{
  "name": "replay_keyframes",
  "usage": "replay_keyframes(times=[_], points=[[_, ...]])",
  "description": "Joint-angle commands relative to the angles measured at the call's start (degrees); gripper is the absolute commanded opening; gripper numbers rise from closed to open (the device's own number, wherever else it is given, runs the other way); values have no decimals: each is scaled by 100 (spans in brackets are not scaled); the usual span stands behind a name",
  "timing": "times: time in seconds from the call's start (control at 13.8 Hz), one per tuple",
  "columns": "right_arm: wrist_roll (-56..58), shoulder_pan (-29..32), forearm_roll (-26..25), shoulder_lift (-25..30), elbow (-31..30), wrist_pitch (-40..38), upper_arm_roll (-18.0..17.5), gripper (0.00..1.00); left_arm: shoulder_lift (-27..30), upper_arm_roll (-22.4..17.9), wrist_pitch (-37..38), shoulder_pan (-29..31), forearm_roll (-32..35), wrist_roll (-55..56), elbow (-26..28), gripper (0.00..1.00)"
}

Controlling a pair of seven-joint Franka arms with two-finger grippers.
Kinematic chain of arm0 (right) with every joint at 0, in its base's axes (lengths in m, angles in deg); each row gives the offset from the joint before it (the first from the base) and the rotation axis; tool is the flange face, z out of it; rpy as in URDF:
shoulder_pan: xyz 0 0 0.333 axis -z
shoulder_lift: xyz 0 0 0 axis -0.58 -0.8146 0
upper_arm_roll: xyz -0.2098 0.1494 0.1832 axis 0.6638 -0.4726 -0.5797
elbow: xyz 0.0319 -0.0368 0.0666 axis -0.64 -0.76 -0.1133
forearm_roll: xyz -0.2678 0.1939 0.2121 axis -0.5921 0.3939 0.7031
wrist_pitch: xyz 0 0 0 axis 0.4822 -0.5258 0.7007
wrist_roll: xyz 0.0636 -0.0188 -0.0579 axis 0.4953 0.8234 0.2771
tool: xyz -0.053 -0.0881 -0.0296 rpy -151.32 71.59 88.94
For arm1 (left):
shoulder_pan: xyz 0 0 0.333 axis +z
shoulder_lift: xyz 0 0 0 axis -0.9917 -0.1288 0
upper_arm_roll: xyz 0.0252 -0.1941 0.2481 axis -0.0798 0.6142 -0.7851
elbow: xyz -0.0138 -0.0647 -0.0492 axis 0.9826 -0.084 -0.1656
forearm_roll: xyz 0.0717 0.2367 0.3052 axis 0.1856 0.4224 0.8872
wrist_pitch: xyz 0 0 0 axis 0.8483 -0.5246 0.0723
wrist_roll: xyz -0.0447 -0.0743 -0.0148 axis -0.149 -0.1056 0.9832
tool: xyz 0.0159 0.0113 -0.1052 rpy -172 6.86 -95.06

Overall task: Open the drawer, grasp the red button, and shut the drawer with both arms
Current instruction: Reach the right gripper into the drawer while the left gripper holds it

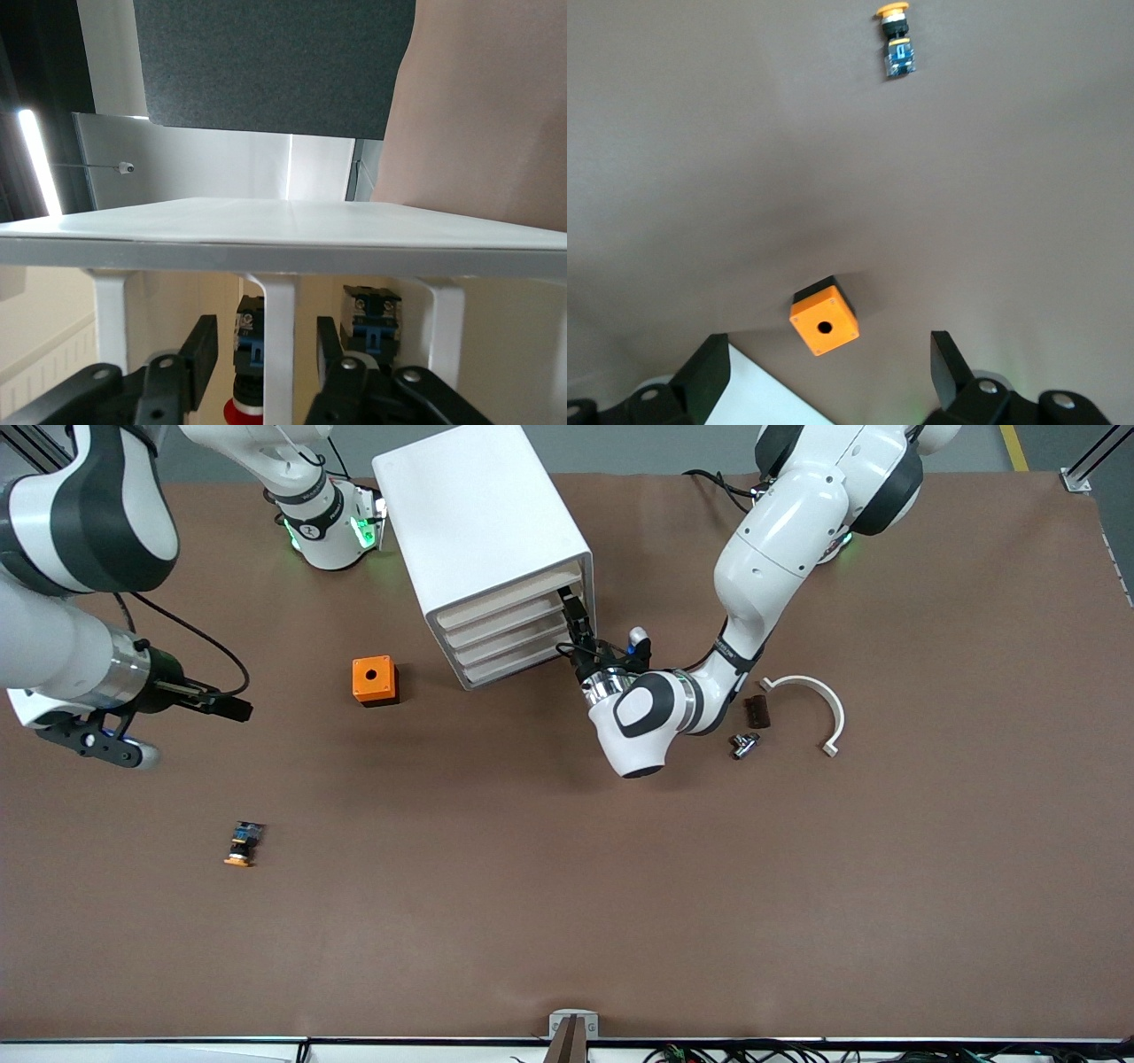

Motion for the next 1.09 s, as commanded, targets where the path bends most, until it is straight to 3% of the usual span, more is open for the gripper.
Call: replay_keyframes(times=[0.0,0.51,0.8,1.01], points=[[-791,-309,125,63,-6,-54,17,100,-68,-20,60,-128,-104,123,-47,49],[-2058,-1047,125,54,-120,112,25,100,-147,-29,60,-296,-113,71,-73,17],[-2709,-1461,116,54,-191,314,25,100,-138,-90,60,-208,-226,106,-91,8],[-2964,-1602,116,45,-191,403,25,100,-138,-143,60,-111,-368,123,-100,6]])
